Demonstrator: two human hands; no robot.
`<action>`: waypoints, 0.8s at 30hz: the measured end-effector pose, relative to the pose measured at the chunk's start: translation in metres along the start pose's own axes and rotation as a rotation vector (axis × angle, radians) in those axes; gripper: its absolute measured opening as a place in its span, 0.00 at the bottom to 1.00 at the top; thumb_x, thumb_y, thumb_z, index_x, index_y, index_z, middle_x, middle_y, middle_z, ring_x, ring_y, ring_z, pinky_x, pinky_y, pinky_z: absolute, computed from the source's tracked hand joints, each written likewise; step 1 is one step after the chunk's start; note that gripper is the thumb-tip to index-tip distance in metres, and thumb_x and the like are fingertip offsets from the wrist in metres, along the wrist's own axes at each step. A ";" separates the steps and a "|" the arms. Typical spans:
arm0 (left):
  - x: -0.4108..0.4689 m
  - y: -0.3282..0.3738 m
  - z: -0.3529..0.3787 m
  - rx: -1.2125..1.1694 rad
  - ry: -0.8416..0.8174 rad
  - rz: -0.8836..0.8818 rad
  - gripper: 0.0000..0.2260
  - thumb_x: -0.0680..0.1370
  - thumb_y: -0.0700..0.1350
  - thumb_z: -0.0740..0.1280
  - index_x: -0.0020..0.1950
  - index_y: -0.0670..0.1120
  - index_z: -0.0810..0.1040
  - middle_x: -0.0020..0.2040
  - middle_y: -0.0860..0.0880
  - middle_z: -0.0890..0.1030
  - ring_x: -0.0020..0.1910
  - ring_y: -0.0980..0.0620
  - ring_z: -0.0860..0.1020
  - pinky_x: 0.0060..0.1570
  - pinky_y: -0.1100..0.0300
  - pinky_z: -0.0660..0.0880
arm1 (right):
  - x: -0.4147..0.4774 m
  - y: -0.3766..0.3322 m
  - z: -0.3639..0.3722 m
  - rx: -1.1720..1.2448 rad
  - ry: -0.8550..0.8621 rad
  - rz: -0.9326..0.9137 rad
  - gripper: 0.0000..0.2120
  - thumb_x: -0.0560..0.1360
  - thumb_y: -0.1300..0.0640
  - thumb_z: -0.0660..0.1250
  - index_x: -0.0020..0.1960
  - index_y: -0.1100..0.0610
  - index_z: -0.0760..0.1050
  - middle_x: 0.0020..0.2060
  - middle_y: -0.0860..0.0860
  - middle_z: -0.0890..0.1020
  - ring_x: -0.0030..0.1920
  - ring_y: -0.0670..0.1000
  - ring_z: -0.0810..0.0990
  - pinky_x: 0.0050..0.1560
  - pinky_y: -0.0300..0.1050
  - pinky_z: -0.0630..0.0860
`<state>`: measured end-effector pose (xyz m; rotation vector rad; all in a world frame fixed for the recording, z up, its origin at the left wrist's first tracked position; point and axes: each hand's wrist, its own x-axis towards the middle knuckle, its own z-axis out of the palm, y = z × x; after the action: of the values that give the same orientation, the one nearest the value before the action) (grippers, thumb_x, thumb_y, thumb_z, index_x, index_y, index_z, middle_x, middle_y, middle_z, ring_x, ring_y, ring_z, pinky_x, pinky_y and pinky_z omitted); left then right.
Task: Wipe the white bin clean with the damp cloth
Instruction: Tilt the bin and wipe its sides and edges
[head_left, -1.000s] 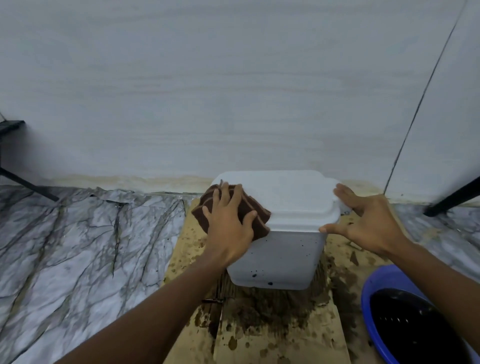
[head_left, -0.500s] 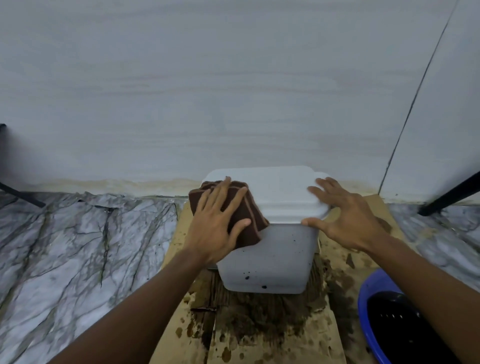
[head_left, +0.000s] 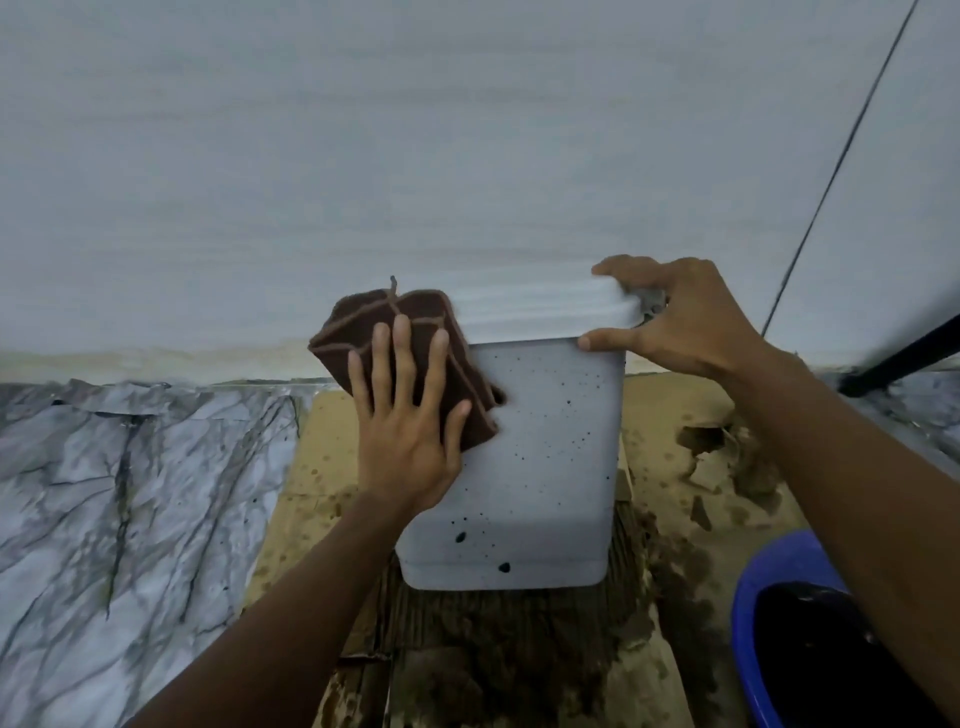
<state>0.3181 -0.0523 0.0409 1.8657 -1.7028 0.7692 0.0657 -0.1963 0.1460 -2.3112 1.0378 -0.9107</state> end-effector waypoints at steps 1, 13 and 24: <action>-0.005 0.000 0.009 -0.015 -0.010 0.019 0.32 0.83 0.52 0.62 0.82 0.43 0.54 0.82 0.36 0.48 0.81 0.36 0.46 0.78 0.36 0.45 | 0.005 0.004 0.001 0.010 0.009 0.008 0.38 0.56 0.33 0.77 0.61 0.50 0.81 0.58 0.46 0.83 0.59 0.48 0.80 0.61 0.53 0.78; 0.003 0.035 0.054 -0.108 0.123 -0.455 0.34 0.81 0.61 0.58 0.82 0.43 0.58 0.82 0.35 0.50 0.80 0.34 0.52 0.76 0.37 0.51 | 0.026 0.026 0.022 0.091 0.091 0.002 0.28 0.61 0.46 0.81 0.60 0.51 0.81 0.55 0.46 0.82 0.54 0.47 0.79 0.49 0.36 0.76; 0.000 0.090 0.070 -0.141 -0.075 0.102 0.32 0.83 0.57 0.58 0.83 0.46 0.54 0.83 0.41 0.49 0.82 0.39 0.47 0.79 0.41 0.44 | 0.030 0.031 0.026 0.197 0.107 0.062 0.27 0.60 0.50 0.83 0.58 0.51 0.82 0.54 0.44 0.83 0.51 0.40 0.79 0.46 0.27 0.73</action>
<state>0.2336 -0.1095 -0.0107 1.7438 -1.8601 0.6078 0.0850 -0.2356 0.1207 -2.0777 1.0079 -1.0709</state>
